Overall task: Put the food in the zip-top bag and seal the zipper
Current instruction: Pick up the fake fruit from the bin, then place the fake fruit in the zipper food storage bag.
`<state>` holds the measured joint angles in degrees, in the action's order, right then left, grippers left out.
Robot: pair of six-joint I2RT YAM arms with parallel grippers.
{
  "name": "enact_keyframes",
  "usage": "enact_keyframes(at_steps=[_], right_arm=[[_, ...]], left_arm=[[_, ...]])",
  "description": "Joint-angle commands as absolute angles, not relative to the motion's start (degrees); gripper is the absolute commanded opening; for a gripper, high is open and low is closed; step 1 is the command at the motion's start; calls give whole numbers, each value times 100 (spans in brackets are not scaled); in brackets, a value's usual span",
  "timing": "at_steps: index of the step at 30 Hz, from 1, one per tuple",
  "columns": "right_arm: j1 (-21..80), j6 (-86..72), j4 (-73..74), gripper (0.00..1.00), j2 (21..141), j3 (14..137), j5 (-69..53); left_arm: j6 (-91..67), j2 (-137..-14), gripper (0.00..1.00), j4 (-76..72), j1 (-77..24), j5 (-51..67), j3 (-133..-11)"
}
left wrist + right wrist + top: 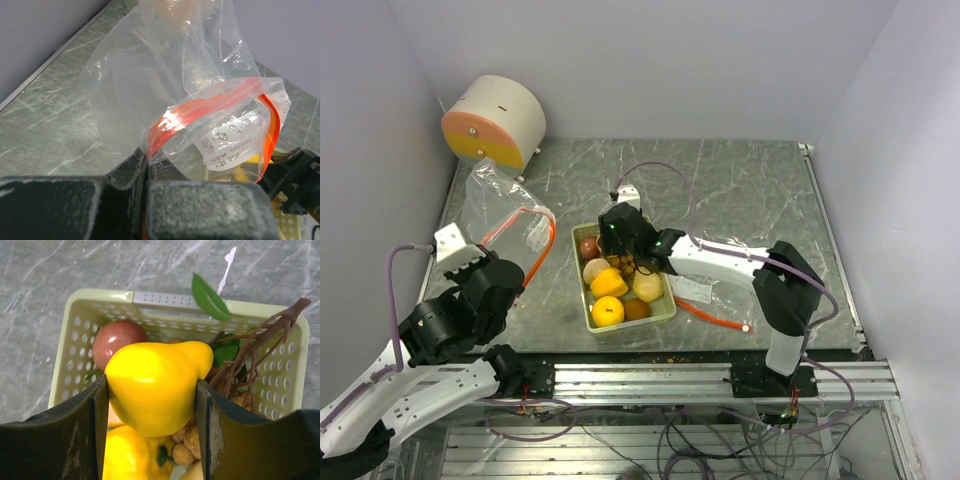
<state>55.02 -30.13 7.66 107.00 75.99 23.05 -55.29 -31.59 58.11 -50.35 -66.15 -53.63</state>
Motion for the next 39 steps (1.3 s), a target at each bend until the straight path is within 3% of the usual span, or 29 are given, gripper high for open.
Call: enact_keyframes(at_steps=[1,9,14,21,29,39], right_arm=[[5488,-2755,284,29,9920,6981,1640],[5491,-2518,-569,27,8271,5854,246],[5489,-2225,-1463,27,7303,5176,-1375],[5484,-2413,-2650,28,7076,4902,-3455],[5485,-3031,-3879,28,7896,5355,-4108],[5478,-3395,-3930,25,8913,5935,-3214]], left_arm=[[-5499,-3169,7,5656,-5007,-6552,-5329],[-5583,-3387,7,5451,-5007,-6400,-5164],[-5540,-3536,7,5140,-5003,-6201,-4993],[-5420,-3726,7,4864,-5008,-5910,-5029],[-5168,-3403,7,4344,-5002,-5311,-4738],[-5194,-3000,7,3843,-5006,-4656,-4405]])
